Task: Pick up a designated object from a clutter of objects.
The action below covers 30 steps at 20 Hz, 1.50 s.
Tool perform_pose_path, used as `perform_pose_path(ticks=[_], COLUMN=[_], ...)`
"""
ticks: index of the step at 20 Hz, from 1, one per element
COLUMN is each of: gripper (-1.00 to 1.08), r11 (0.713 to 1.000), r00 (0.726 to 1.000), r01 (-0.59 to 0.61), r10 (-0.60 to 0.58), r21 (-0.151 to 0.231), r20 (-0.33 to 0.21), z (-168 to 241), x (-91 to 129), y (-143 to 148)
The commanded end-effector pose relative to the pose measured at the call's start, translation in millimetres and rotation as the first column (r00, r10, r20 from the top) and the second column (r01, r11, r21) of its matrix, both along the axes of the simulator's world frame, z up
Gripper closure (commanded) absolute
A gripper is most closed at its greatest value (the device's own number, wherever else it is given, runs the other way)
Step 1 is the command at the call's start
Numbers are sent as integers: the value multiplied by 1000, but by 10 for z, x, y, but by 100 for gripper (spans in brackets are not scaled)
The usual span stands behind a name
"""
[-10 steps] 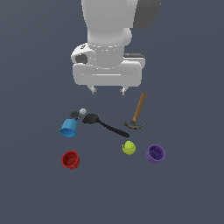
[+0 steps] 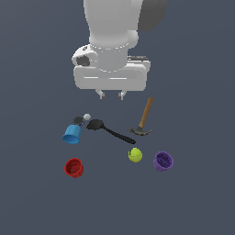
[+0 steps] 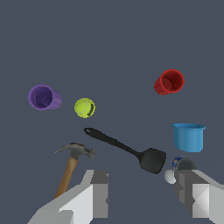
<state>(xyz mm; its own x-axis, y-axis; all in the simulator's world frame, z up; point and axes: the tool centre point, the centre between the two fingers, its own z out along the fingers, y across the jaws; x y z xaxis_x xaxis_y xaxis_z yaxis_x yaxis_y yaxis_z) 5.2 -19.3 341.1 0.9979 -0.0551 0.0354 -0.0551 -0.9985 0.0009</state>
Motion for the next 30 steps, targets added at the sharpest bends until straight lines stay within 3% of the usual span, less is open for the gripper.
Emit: perform_pose_path(ticks=[1,10,18,24,30], gripper=[-20,-20,-20,-20,-20], r11=[1000,998,976,926,845], r00=[1000,998,981,940,868], r01=[1,60,192,342,496], r10=[-1,-59,-191,-334,-477], r21=[0,33,99,159,198], r20=[0,-3,-26,-73,-141], z=[-5,-187,-609,-1100,-1633], x=[5,152,428,656,809], y=[4,179,566,984,1399])
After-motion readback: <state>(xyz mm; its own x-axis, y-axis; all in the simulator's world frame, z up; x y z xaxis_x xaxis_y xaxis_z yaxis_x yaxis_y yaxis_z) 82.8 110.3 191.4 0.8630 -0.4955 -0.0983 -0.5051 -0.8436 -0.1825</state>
